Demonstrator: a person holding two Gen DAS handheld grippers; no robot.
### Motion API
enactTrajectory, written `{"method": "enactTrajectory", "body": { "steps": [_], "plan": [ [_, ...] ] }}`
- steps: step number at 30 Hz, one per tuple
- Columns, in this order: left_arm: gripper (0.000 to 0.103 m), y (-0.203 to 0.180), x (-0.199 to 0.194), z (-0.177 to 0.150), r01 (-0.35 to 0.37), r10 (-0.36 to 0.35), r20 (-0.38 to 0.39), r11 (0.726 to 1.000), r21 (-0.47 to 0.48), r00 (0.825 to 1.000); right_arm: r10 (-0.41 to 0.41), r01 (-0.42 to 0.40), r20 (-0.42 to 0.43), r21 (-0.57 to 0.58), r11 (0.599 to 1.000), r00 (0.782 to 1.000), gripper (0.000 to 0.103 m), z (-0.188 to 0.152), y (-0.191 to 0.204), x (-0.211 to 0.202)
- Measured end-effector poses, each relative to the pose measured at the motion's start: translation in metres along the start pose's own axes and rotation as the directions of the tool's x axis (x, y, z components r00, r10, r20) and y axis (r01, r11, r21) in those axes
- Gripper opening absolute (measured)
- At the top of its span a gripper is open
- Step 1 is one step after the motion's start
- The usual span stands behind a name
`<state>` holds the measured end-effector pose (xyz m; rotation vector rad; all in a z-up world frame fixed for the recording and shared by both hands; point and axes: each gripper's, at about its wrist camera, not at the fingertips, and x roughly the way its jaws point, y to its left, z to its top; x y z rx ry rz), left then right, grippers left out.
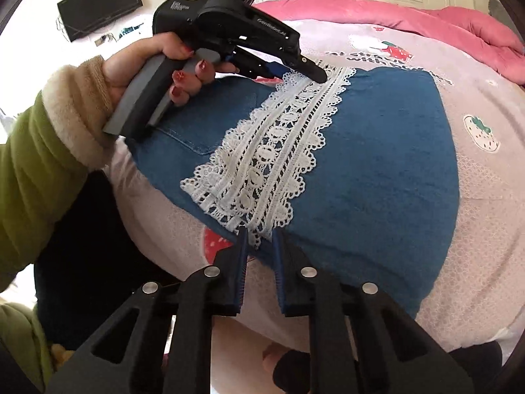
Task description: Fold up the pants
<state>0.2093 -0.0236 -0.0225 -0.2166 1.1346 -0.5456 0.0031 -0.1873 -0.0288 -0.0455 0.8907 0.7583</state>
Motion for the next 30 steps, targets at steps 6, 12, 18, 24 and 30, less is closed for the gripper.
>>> {"method": "enactTrajectory", "body": {
  "steps": [6,12,18,24,30],
  "plan": [
    [0.06,-0.002,-0.032,-0.008,-0.013,0.014,0.087,1.0,-0.009,0.996,-0.006,0.008,0.09,-0.016,1.0,0.996,0.016,0.006,0.004,-0.026],
    [0.075,-0.013,-0.073,-0.025,-0.093,0.093,0.214,0.996,-0.01,0.972,-0.003,0.006,0.118,-0.031,1.0,0.993,0.019,0.029,0.008,-0.012],
    [0.077,-0.018,-0.099,-0.057,-0.147,0.154,0.282,0.988,-0.045,0.947,0.0,0.001,0.044,-0.029,1.0,0.999,0.019,0.029,0.013,0.02],
    [0.077,-0.039,-0.09,-0.087,-0.157,0.16,0.279,0.987,-0.033,0.947,-0.008,0.009,0.041,-0.016,1.0,0.999,0.019,0.012,0.016,0.025],
    [0.077,-0.042,-0.057,-0.097,-0.255,0.251,0.207,0.967,-0.006,0.946,0.004,-0.004,0.045,0.001,1.0,0.999,0.02,0.011,0.016,0.022]
  ]
}}
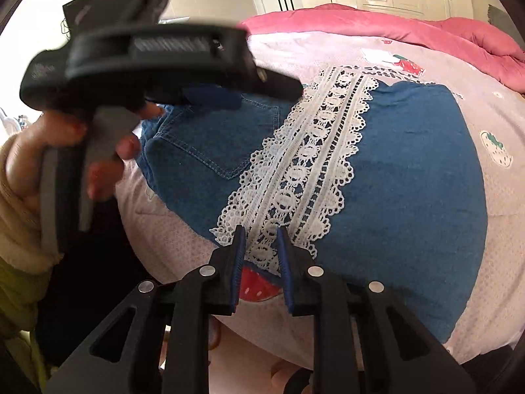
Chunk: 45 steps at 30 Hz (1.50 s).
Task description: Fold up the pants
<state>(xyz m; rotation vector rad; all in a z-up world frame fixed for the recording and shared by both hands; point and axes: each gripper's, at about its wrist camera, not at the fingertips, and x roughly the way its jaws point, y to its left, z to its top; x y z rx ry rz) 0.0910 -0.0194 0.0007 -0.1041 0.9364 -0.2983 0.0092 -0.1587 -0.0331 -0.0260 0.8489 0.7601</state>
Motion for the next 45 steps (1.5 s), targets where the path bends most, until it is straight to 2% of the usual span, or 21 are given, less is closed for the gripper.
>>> {"method": "enactTrajectory", "body": {
  "steps": [2,3,4,8,10,12,13,19,22,28,35,38,42,45],
  "plan": [
    [0.077,0.005,-0.004,0.001,0.004,-0.003,0.019,1.0,-0.024,1.0,0.025,-0.025,0.013,0.015,1.0,1.0,0.027,0.002,0.0,-0.01],
    [0.078,0.007,-0.01,0.002,0.006,-0.005,0.041,0.999,-0.033,0.999,0.046,-0.047,0.026,0.024,0.999,0.999,0.045,0.003,0.0,-0.016],
    [0.079,0.007,-0.016,0.003,0.001,0.001,0.063,0.999,-0.035,0.998,0.055,-0.057,0.047,0.026,0.998,0.997,0.056,0.003,0.001,-0.023],
    [0.086,0.007,-0.043,0.001,-0.03,0.036,0.152,0.999,-0.045,0.988,0.04,-0.041,0.12,0.002,0.999,0.992,0.06,0.009,0.006,-0.048],
    [0.092,0.01,-0.059,-0.002,-0.037,0.049,0.193,0.997,-0.068,0.98,0.029,-0.03,0.152,0.002,1.0,0.988,0.072,0.012,0.007,-0.059],
    [0.093,0.013,-0.075,-0.006,-0.052,0.072,0.228,0.995,-0.089,0.971,0.011,-0.01,0.179,-0.006,1.0,0.984,0.075,0.015,0.008,-0.068],
    [0.093,0.015,-0.081,-0.006,-0.057,0.08,0.24,0.993,-0.099,0.968,-0.003,0.004,0.188,-0.008,1.0,0.982,0.08,0.016,0.008,-0.07],
    [0.093,0.031,-0.118,-0.025,-0.095,0.14,0.271,0.98,-0.174,0.952,-0.034,0.032,0.222,0.01,0.999,0.975,0.089,0.02,0.002,-0.084],
    [0.093,0.039,-0.13,-0.04,-0.108,0.159,0.261,0.974,-0.201,0.952,-0.038,0.035,0.228,0.016,0.999,0.973,0.092,0.023,0.0,-0.09],
    [0.093,0.048,-0.13,-0.067,-0.117,0.165,0.211,0.968,-0.221,0.963,-0.05,0.054,0.238,-0.011,0.998,0.97,0.095,0.043,0.0,-0.089],
    [0.093,0.059,-0.112,-0.091,-0.083,0.127,0.156,0.962,-0.26,0.98,-0.017,0.026,0.172,-0.05,0.998,0.985,0.097,0.075,0.008,-0.063],
    [0.093,0.065,-0.105,-0.098,-0.049,0.093,0.144,0.958,-0.283,0.985,0.012,-0.001,0.142,-0.077,0.997,0.99,0.097,0.092,0.015,-0.046],
    [0.093,0.081,-0.094,-0.109,0.02,0.029,0.136,0.939,-0.344,0.99,0.055,-0.047,0.082,-0.097,0.994,0.995,0.097,0.114,0.027,-0.019],
    [0.093,0.085,-0.085,-0.115,0.036,0.009,0.124,0.935,-0.354,0.992,0.07,-0.064,0.04,-0.145,0.987,0.997,0.097,0.13,0.04,0.002]
  ]
}}
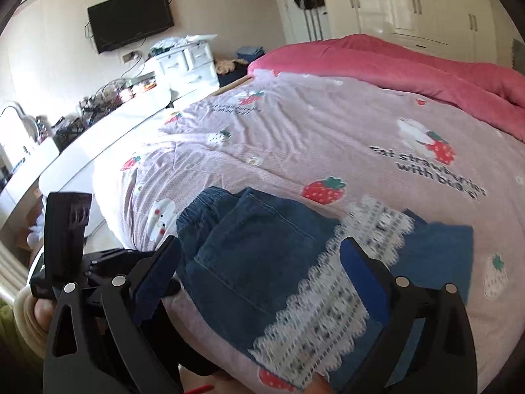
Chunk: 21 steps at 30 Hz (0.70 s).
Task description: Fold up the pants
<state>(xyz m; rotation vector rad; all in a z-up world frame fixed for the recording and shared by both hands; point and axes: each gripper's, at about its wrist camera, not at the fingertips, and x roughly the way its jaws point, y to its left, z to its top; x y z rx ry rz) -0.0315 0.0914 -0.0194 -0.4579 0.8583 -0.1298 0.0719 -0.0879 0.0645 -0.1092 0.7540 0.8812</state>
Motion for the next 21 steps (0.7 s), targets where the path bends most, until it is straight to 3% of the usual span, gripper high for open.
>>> {"method": "enactTrajectory", "body": {
  "steps": [6,12,17,21],
  "plan": [
    [0.093,0.005,0.007,-0.006,0.071,-0.071,0.004,0.997,-0.04,0.997,0.057,-0.067,-0.112,-0.082,0.994,0.992,0.097,0.033,0.022,0.056],
    [0.093,0.01,0.006,-0.004,0.116,-0.115,0.02,0.991,-0.064,0.993,0.01,-0.057,-0.231,-0.198,0.978,0.973,0.097,0.051,0.035,0.113],
    [0.093,0.018,0.008,-0.003,0.147,-0.146,0.016,0.986,-0.08,0.989,0.034,-0.091,-0.323,-0.161,0.983,0.946,0.097,0.057,0.031,0.148],
    [0.092,0.016,0.014,-0.002,0.169,-0.168,0.017,0.982,-0.08,0.986,0.096,-0.15,-0.415,-0.101,0.984,0.905,0.094,0.054,0.027,0.172]
  ]
}}
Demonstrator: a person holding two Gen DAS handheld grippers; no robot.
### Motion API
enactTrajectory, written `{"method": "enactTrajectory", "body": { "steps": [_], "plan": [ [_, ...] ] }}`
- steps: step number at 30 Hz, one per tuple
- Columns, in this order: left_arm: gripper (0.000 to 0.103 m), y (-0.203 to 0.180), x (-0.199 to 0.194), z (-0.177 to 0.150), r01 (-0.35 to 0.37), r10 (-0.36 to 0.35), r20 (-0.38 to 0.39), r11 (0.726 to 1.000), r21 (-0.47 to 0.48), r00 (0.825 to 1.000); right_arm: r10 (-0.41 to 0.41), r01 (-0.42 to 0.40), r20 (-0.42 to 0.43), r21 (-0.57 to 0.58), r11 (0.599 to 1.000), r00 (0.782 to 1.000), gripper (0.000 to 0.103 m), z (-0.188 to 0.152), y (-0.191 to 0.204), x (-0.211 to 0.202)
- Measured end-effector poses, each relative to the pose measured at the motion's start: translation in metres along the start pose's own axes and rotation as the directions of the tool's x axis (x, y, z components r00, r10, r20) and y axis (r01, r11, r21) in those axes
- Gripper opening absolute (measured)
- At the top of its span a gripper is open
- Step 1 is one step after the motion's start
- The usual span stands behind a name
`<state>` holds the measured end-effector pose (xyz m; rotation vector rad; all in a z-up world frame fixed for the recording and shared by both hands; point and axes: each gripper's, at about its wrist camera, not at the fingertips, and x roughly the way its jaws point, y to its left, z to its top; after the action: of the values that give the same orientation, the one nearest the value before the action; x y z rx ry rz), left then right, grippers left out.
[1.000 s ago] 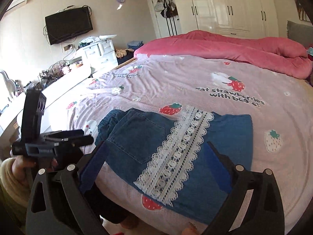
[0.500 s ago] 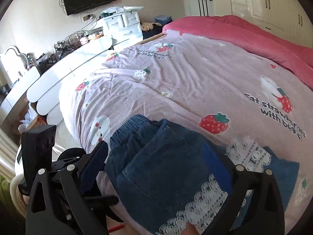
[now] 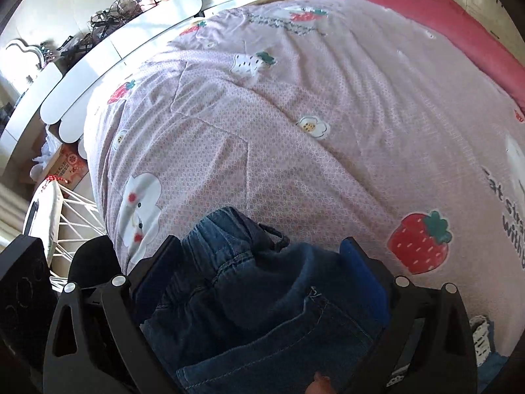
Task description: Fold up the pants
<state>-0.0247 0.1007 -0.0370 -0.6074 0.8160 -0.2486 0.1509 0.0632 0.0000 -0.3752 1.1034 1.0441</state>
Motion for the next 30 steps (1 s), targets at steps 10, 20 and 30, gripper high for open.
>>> {"method": "enactTrajectory", "body": {
  "steps": [10,20,30],
  "plan": [
    [0.09,0.004,0.007,0.007,-0.001,0.001,0.014,0.999,-0.037,1.0,0.14,-0.15,0.105,0.095,0.984,0.985,0.036,-0.016,-0.017,-0.027],
    [0.033,-0.025,0.011,0.029,0.032,-0.032,0.03,0.999,0.001,0.999,0.168,-0.205,0.275,0.11,0.973,0.946,0.036,-0.035,-0.038,-0.096],
    [0.033,-0.104,0.037,0.042,0.026,-0.03,0.021,0.986,0.164,0.999,0.14,-0.219,0.4,0.159,0.963,0.906,0.036,-0.085,-0.091,-0.158]
  ]
}}
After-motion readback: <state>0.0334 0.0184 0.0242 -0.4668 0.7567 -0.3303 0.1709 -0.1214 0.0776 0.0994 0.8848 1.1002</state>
